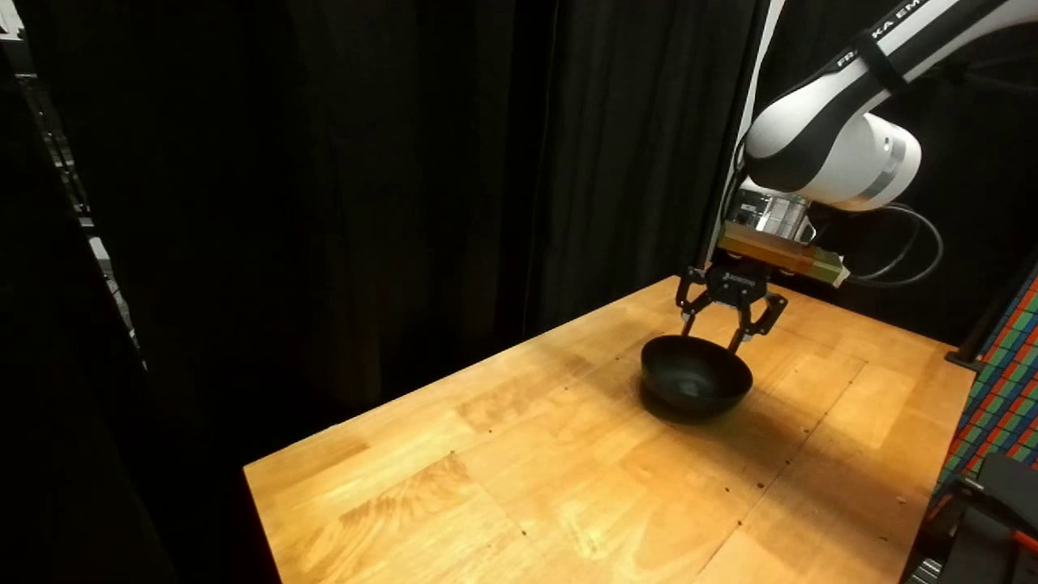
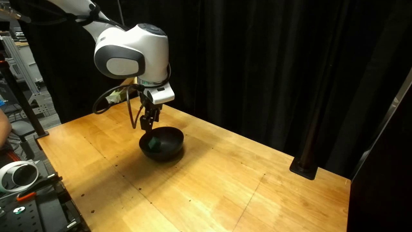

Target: Put the block in the bowl

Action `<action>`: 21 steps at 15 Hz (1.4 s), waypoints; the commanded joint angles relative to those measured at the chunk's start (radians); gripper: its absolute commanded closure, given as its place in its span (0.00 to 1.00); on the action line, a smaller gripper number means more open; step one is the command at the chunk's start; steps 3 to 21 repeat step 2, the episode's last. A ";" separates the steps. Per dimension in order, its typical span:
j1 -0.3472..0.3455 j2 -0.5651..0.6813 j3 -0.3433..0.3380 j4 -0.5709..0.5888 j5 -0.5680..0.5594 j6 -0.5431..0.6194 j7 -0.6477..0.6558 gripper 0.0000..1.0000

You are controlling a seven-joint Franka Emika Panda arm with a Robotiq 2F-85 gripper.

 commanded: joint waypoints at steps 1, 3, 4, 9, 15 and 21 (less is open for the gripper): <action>0.018 -0.044 -0.073 -0.018 -0.124 0.040 0.116 0.00; 0.013 -0.048 -0.104 -0.007 -0.186 0.026 0.161 0.00; 0.013 -0.048 -0.104 -0.007 -0.186 0.026 0.161 0.00; 0.013 -0.048 -0.104 -0.007 -0.186 0.026 0.161 0.00; 0.013 -0.048 -0.104 -0.007 -0.186 0.026 0.161 0.00; 0.013 -0.048 -0.104 -0.007 -0.186 0.026 0.161 0.00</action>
